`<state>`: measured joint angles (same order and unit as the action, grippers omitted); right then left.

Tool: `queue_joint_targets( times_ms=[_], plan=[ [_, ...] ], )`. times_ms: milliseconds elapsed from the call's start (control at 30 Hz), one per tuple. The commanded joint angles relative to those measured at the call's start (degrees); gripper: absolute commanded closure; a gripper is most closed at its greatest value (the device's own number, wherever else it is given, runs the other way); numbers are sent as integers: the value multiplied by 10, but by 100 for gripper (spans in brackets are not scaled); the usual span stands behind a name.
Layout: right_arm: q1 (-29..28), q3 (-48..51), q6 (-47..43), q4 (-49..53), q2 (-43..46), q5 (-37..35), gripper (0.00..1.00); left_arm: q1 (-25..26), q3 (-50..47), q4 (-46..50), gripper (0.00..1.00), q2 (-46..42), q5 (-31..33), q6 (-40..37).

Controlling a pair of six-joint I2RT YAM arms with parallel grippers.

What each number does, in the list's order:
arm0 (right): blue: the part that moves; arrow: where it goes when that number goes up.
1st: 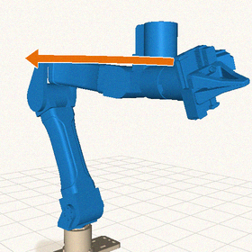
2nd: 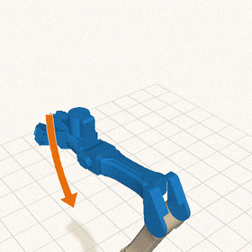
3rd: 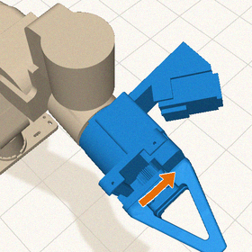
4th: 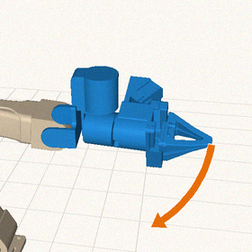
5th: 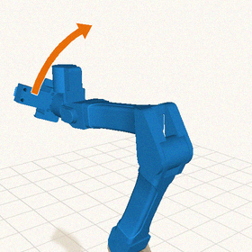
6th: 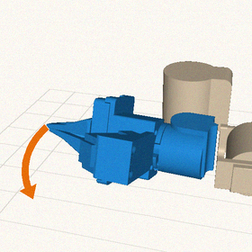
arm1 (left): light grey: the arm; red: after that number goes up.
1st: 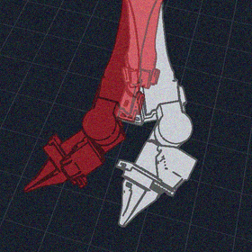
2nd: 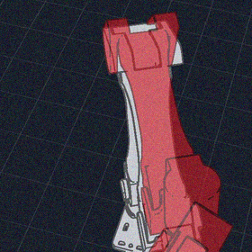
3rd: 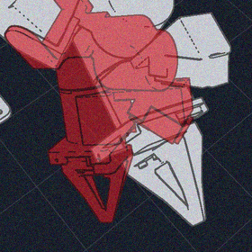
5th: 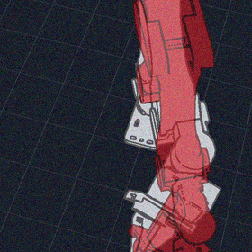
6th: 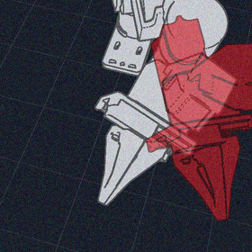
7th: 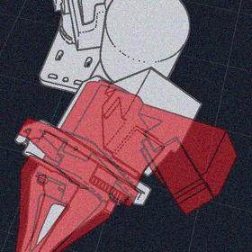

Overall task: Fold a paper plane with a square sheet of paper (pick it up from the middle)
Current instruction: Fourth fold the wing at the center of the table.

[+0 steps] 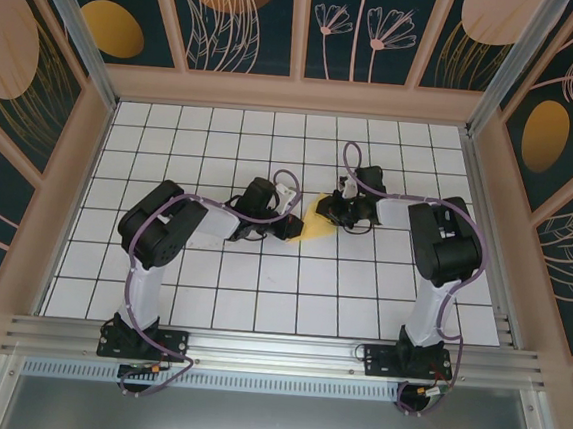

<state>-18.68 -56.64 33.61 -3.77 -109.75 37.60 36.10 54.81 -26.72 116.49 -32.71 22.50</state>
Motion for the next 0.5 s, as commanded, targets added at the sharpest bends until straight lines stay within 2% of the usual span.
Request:
queue_joint_targets(
  times_ms=[0,100,333,467],
  plan=[
    [5,0,6,-24,35,17,84,-2,6,30,95,-2,-8,-16],
    [7,8,7,-15,52,11,85,-3,27,52,97,1,-13,-19],
    [7,21,8,81,68,-54,87,-2,57,90,98,9,-20,-4],
    [5,30,16,102,70,-57,87,-2,66,97,99,15,-24,11]
  ],
)
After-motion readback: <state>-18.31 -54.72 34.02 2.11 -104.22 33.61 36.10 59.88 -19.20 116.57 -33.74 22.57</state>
